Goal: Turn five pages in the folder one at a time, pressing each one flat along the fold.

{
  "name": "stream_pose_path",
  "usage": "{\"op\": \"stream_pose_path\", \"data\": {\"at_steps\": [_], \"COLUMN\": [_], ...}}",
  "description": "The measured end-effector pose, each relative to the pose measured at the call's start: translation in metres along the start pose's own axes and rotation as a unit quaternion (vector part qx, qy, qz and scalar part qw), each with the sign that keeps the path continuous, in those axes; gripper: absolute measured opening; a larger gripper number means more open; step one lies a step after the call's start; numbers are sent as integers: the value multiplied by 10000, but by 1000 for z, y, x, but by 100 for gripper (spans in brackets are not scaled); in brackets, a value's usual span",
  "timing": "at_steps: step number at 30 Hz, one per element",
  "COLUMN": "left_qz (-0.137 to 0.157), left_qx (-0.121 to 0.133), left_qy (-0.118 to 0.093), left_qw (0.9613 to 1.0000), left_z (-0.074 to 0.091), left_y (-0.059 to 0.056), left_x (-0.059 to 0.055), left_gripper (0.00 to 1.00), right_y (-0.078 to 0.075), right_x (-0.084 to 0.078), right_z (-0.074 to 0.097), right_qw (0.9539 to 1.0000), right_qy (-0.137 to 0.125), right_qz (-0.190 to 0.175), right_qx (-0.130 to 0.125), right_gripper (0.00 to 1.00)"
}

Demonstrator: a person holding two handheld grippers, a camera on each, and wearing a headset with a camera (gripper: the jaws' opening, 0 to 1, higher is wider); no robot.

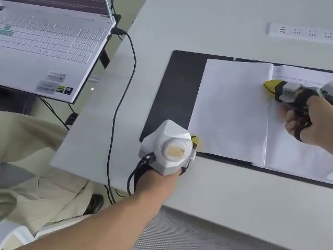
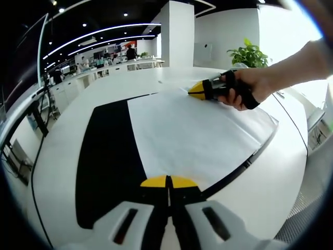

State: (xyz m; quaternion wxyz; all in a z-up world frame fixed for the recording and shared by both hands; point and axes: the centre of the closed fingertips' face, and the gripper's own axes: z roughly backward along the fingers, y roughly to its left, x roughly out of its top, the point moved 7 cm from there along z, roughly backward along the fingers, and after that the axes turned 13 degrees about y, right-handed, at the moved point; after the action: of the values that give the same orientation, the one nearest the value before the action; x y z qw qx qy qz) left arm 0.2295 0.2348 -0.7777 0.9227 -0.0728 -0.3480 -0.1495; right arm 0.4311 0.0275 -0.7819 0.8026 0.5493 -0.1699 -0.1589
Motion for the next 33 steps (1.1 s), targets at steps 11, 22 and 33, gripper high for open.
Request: {"op": "stream_pose_path", "data": {"at_steps": [11,22,33], "left_qz": [-46,2,4], "left_qx": [-6,11,22], "left_qy": [16,-31,-42], "left_qw": [10000,10000,10000], "left_z": [0,0,0], "left_y": [0,-1,-1], "left_x": [0,-1,-1], "left_gripper": [0,0,0], "right_y": [5,5,8], "right_x": [25,47,41], "right_z": [-24,-34,-31], "right_qw": [9996,9985,9995], "right_qy": [-147,-481,-244], "right_qz": [22,-133,-18], "right_qx": [-245,-218,-221], "right_gripper": [0,0,0]}}
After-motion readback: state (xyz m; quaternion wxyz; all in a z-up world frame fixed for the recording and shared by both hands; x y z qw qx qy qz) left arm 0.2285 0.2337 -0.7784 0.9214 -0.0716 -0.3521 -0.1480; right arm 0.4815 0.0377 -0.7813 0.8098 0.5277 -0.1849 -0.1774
